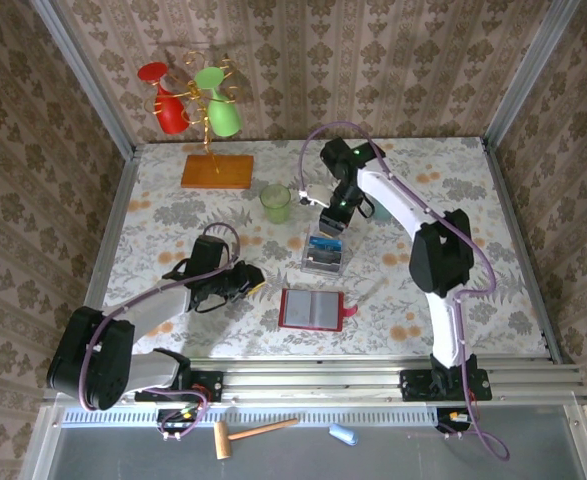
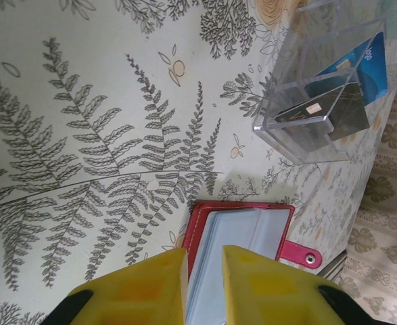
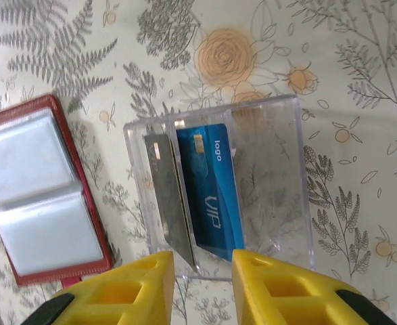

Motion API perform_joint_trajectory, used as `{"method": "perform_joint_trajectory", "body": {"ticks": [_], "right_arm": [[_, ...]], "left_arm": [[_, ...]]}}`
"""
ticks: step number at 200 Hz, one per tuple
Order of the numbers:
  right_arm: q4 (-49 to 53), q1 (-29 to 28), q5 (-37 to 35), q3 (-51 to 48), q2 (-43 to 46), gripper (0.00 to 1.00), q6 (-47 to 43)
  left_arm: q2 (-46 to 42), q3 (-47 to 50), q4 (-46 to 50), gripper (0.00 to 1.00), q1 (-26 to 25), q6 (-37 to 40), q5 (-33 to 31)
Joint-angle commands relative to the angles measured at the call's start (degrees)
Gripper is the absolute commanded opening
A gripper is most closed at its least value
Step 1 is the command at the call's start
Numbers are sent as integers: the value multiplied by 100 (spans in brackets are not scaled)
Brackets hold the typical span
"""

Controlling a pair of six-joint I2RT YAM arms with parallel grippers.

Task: Take the credit cards out of the card holder

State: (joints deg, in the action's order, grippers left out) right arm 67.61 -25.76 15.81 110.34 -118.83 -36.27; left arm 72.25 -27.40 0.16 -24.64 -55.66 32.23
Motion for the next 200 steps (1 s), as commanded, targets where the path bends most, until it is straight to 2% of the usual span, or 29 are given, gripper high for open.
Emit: {"method": "perform_joint_trajectory", "body": {"ticks": [1,48,97,149,200], "right_arm": [[-1077,-43,92,-790,692,28,1023],[-2323,-197,624,-2868,1818,28,2178],[-2975,-634,390,-4135,2002,27,2721],[-3488,-729,-477,-4425,1513,25,3178],[-3632,-711,-847,-4296,1390,24,3205]], "left_arm": [[69,42,-231,21,-5,51,143],[53,76,-317,21,-86,-10,128],[17,134,-306,21,-115,-18,101],[-52,165,-283,21,-117,-59,89],[-88,147,-250,21,-111,-78,74]]}}
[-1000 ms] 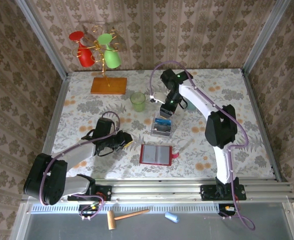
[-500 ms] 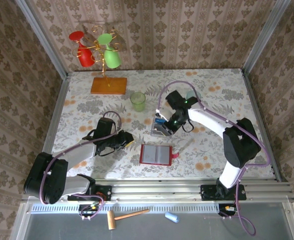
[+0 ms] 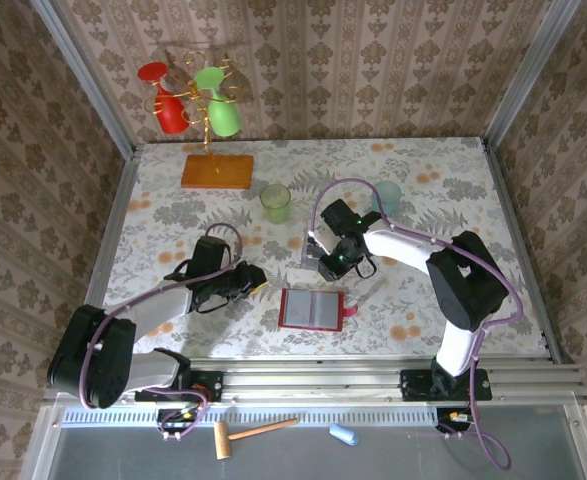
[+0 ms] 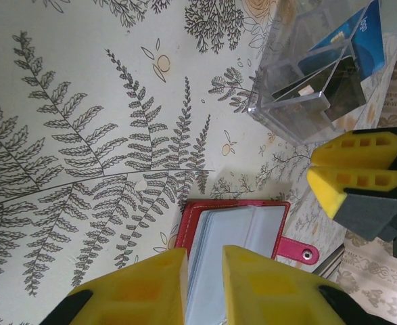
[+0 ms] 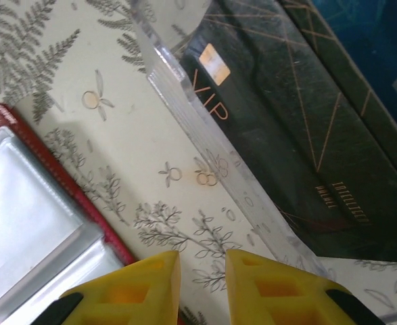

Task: Take the credit cards out of the card holder

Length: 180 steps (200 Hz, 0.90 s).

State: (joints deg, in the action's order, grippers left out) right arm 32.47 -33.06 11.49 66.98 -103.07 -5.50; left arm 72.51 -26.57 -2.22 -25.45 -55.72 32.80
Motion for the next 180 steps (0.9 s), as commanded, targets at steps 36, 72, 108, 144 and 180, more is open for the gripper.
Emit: {"method": "perform_joint_trajectory", "body": {"ticks": [36,72,108,144,180], "right_arm": [[-10,34,-586,69,-159,24,97],[53,89,-747,53,-48,24,137],[137,89,-422,74,167,24,159],[-52,19,128,-213,667,25,624],[-259,-29,333,-636,1157,25,1295]], "left_arm": [[-193,68,36,21,-30,-87,-10],[-169,29,54,21,-32,-86,-1],[-167,-6,72,22,-202,-91,-18],[-107,-37,78,22,-305,-75,-36],[175,12,-90,22,-474,-57,-15]]}}
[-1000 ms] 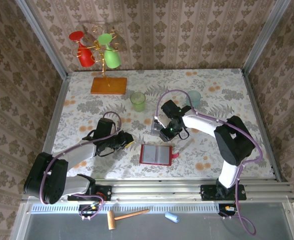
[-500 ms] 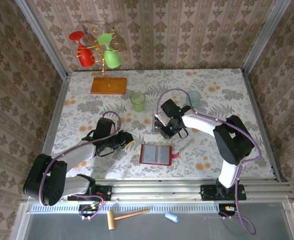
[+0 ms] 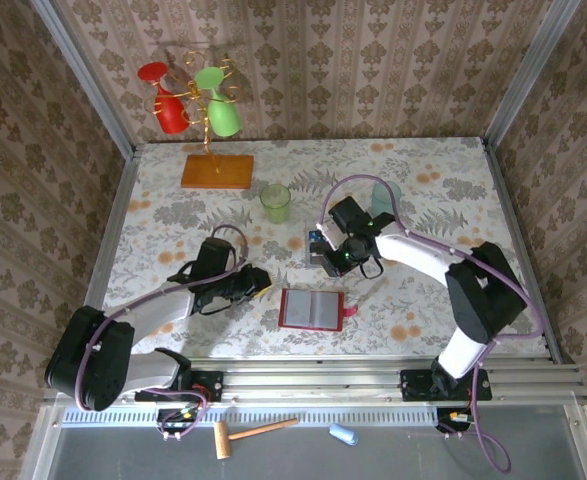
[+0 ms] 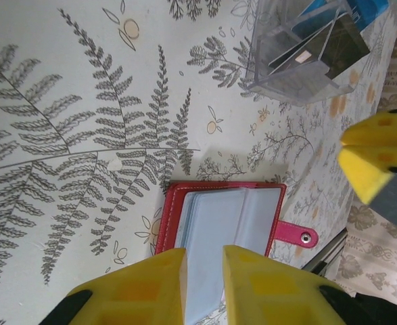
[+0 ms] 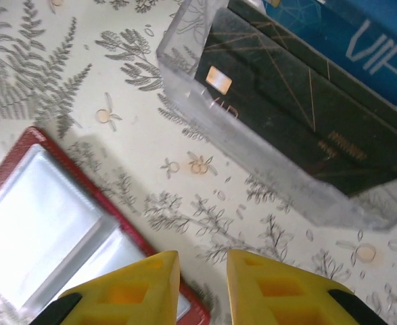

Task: Take the credit cards out of the card holder

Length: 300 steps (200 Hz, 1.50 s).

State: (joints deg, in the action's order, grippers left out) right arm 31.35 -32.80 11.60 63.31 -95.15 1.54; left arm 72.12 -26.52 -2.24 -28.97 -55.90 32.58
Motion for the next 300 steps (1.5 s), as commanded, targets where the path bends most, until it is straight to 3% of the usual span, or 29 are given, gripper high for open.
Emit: {"method": "perform_joint_trajectory", "body": {"ticks": [1,73,172,212,261,300], "right_arm": [[-174,-58,333,-281,374,25,605],[-356,-122,431,-778,993,25,909],[-303,-296,360,-828,1273,25,1115],[-373,-383,156,-940,1369,23,2341],[-907,-489,620,-1415,1421,15,4015],[-1717,-560,1017,-1825,1423,17,5056]], "left_arm": [[223,7,-94,22,-129,-37,9],[903,15,-338,28,-716,-70,50],[782,196,-444,28,-1112,-377,-184],[476,201,-345,28,-1127,-448,-366],[359,77,-188,27,-1101,-395,-468],[556,-16,-325,24,-1049,-357,-369]]}}
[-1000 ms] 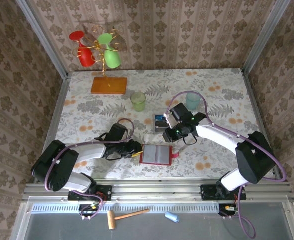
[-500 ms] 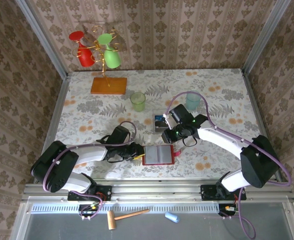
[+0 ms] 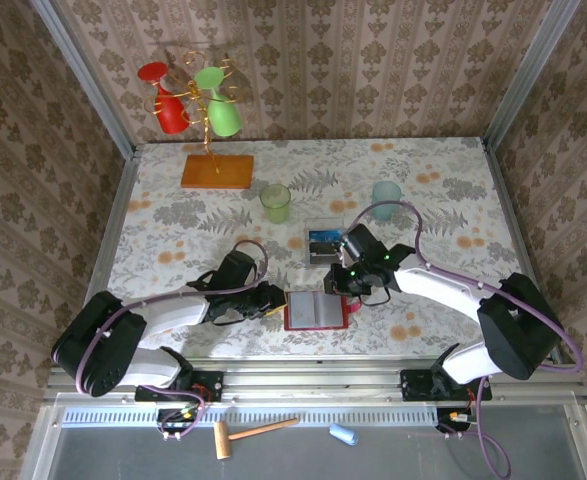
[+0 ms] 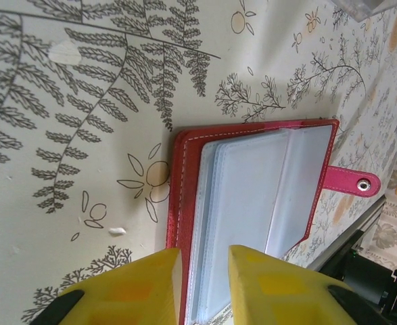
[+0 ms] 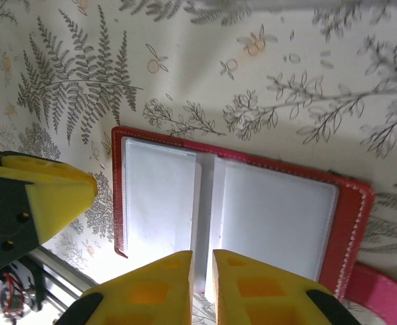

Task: Take the credit cards out of the card holder

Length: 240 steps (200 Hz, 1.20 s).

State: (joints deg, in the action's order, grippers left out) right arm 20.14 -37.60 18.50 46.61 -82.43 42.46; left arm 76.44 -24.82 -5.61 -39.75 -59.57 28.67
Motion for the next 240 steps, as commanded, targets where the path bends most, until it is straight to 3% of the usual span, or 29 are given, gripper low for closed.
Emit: {"method": "perform_joint_trajectory", "body": {"ticks": [1,77,156,240], "right_arm": [[-606,-84,328,-158,150,17,970],[-784,-185,312,-258,-79,20,1167],[-862,-288,442,-121,-438,21,1229],[-1018,-402,584,3,-890,29,1317]], "left_arm": [[133,-188,5,23,28,13,24],[606,-173,-487,13,28,-17,288],[488,-158,-285,14,79,108,311],[724,-93,-358,12,121,155,319]]}}
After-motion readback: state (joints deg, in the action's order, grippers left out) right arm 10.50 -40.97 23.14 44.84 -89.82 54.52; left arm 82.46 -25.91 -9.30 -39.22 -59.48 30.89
